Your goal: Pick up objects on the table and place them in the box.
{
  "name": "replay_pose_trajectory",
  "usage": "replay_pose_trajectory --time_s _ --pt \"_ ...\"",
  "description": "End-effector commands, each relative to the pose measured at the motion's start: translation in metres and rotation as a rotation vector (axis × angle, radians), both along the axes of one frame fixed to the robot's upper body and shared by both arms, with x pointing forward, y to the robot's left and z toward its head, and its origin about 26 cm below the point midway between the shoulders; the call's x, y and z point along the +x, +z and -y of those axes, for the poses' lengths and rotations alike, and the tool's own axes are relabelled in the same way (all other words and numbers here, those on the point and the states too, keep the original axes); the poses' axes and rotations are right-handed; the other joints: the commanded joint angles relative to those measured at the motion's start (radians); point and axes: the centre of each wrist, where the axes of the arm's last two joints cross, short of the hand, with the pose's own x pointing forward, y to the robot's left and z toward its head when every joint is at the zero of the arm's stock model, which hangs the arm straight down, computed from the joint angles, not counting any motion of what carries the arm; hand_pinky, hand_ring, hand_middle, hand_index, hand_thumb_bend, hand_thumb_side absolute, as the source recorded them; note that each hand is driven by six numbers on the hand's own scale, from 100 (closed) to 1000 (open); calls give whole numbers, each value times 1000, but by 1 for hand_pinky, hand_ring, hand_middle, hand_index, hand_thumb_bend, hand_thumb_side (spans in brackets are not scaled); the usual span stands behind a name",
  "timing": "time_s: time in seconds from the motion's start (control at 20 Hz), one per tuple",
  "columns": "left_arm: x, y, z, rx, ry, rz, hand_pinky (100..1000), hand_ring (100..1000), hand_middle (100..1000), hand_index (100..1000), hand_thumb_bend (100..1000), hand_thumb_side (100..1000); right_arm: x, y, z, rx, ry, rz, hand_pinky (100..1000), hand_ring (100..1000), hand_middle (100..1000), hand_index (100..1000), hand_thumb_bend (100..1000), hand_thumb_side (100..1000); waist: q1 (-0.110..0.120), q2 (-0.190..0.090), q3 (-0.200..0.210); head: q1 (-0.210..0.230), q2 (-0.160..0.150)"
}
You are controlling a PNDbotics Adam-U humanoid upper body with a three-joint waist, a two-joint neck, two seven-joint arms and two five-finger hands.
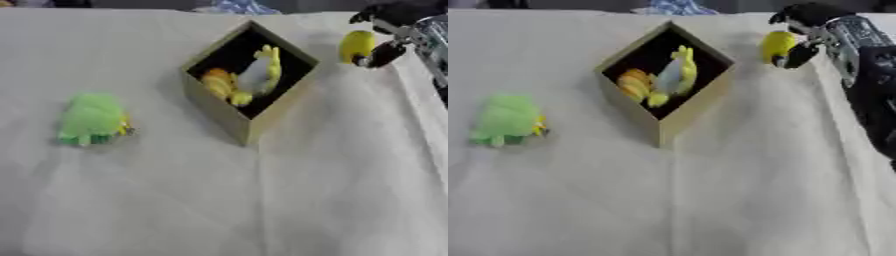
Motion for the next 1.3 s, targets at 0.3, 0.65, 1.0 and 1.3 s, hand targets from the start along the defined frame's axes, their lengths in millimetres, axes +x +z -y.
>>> replay_pose_trajectory --time_s 0.3,0.65,1.0,1.3 --pt "-3 11 0 17 -7 35 780 711 671 808 290 579 1 12 9 -24 -67 47 900 958 817 917 419 291 2 -8 13 -9 -22" --pt "-3 11 0 15 -7 32 780 711 670 808 290 580 2 13 8 23 -81 92 884 891 688 823 214 244 3 -7 13 -9 -20" --pt "-3 9 0 20 -3 27 781 712 671 809 295 577 1 28 -3 85 -27 113 870 838 621 772 106 213 1 -25 -2 0 -9" --pt "-4 9 -1 24 6 28 781 713 671 809 297 572 -25 75 -35 145 196 258 860 778 569 741 100 104 1 -37 -13 14 6"
